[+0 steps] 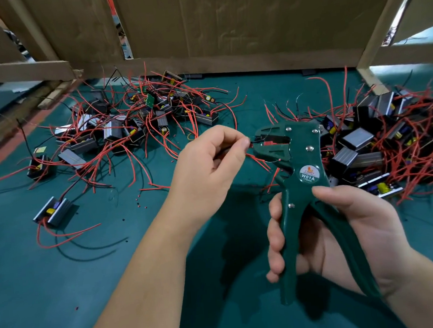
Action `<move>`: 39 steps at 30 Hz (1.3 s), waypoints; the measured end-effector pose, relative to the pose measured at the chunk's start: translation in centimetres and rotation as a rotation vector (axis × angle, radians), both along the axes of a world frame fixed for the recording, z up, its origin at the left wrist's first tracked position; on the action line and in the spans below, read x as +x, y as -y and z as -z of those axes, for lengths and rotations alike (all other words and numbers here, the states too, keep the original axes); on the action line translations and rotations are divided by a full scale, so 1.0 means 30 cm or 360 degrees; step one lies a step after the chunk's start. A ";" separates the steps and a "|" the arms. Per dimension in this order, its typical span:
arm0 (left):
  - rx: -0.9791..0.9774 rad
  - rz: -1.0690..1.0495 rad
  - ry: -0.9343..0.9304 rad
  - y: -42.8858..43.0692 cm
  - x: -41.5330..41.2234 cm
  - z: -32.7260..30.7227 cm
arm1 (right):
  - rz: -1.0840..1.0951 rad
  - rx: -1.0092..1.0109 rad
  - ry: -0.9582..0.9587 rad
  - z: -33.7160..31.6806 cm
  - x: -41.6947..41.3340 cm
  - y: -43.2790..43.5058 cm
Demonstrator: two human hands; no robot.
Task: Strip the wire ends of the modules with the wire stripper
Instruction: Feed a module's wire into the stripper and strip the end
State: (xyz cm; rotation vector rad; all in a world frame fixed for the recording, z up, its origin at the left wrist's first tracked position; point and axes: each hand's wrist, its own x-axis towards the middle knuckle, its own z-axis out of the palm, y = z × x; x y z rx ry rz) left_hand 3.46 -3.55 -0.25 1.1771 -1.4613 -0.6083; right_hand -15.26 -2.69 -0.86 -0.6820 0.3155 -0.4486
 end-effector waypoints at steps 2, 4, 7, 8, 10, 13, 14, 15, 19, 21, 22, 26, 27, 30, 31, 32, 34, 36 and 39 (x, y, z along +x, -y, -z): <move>-0.0042 0.0020 -0.0012 -0.004 -0.001 -0.004 | -0.0023 -0.0008 -0.0002 -0.002 -0.005 0.003; -0.0044 0.0043 -0.0055 -0.006 0.000 -0.006 | -0.0029 -0.0021 -0.0029 -0.002 -0.007 0.003; -0.0020 0.0077 -0.0127 -0.006 0.004 -0.007 | -0.0026 -0.0029 -0.0066 0.000 -0.012 0.002; -0.0024 0.0078 -0.0119 -0.007 0.005 -0.007 | -0.0018 -0.0036 -0.0087 -0.001 -0.011 0.000; -0.0038 0.0077 -0.0080 -0.007 0.005 -0.005 | 0.0011 -0.0059 -0.0138 0.000 -0.007 -0.003; -0.0063 0.0040 0.0008 -0.005 0.007 0.004 | 0.0057 -0.0098 -0.0208 0.002 -0.005 -0.006; -0.0069 0.0020 0.0047 -0.004 0.007 0.006 | 0.0068 -0.0102 -0.0225 0.001 -0.005 -0.007; -0.0076 0.0001 0.0084 -0.003 0.007 0.007 | 0.0085 -0.0101 -0.0243 0.002 -0.004 -0.009; -0.0179 -0.0072 0.0282 -0.004 0.004 0.013 | 0.0271 -0.0075 -0.0344 0.000 0.014 -0.025; -0.0171 -0.0065 0.0255 -0.001 -0.001 0.023 | 0.0456 -0.0051 -0.0434 0.000 0.025 -0.026; -0.0130 -0.0038 0.0233 0.000 -0.006 0.029 | 0.0524 -0.0046 -0.0463 0.000 0.030 -0.024; 0.0012 0.0049 0.0135 0.004 -0.028 0.036 | 0.0609 -0.0013 -0.0206 -0.001 0.034 -0.011; 0.0027 0.0043 0.0063 0.005 -0.031 0.032 | 0.0639 -0.0030 -0.0129 0.000 0.031 -0.006; 0.0139 -0.0012 -0.0371 0.011 -0.030 0.010 | 0.0663 -0.0138 -0.0029 0.000 0.018 0.005; 0.0216 0.0016 -0.0638 0.011 -0.029 0.001 | 0.0628 -0.0179 -0.0014 0.002 0.015 0.006; 0.0294 0.0094 -0.0915 0.010 -0.030 -0.007 | 0.0573 -0.0209 -0.0013 0.003 0.015 0.003; 0.0445 0.0313 -0.1376 0.006 -0.038 -0.017 | 0.0436 -0.0261 -0.0021 0.008 0.022 -0.007; 0.0521 0.0457 -0.1625 -0.001 -0.044 -0.028 | 0.0333 -0.0333 -0.0029 0.010 0.033 -0.016; 0.0599 0.0333 -0.1659 0.002 -0.053 -0.033 | 0.0212 -0.0373 -0.0108 0.015 0.040 -0.023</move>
